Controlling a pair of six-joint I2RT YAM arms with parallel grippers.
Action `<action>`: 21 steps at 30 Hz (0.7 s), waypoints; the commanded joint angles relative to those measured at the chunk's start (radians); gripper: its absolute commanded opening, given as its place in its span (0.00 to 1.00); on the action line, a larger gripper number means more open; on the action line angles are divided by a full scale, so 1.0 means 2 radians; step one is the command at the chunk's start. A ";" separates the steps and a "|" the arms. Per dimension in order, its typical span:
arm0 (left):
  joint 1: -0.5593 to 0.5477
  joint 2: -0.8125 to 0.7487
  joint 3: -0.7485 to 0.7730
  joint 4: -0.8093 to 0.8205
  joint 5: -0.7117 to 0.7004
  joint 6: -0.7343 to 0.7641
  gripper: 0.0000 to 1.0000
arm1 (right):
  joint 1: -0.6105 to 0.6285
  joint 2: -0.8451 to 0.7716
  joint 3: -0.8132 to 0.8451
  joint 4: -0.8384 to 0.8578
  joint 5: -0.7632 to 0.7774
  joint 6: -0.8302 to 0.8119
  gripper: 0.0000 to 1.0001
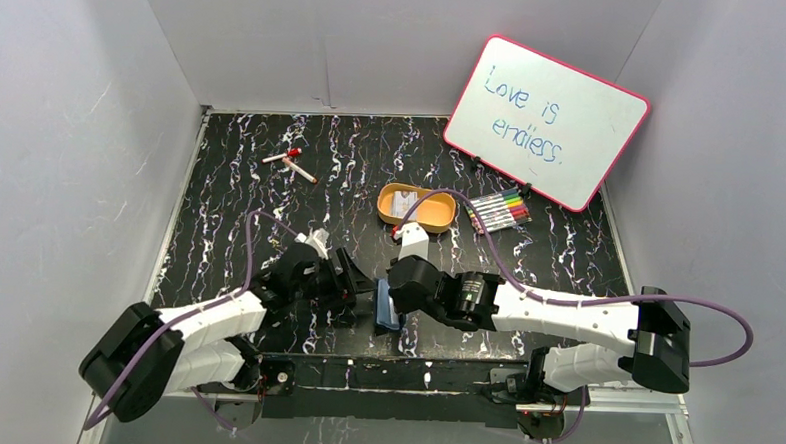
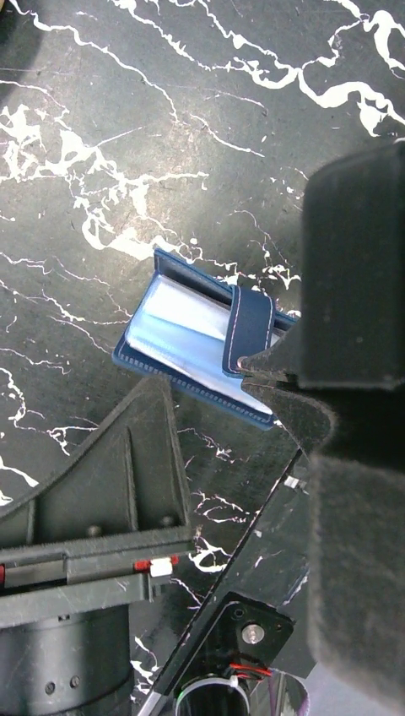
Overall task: Put the credit cards into the card holder
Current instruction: Open the card holder at the center of the board.
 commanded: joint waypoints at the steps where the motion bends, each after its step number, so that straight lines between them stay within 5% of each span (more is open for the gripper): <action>1: -0.002 -0.051 -0.025 0.016 -0.010 -0.013 0.75 | 0.000 -0.014 0.000 0.023 0.001 -0.008 0.00; 13: -0.002 0.020 -0.021 0.037 0.013 -0.009 0.73 | 0.000 -0.029 -0.016 0.026 0.008 0.002 0.00; 21: -0.003 0.083 -0.016 0.047 0.023 0.003 0.61 | -0.001 -0.040 -0.032 -0.066 0.075 0.084 0.00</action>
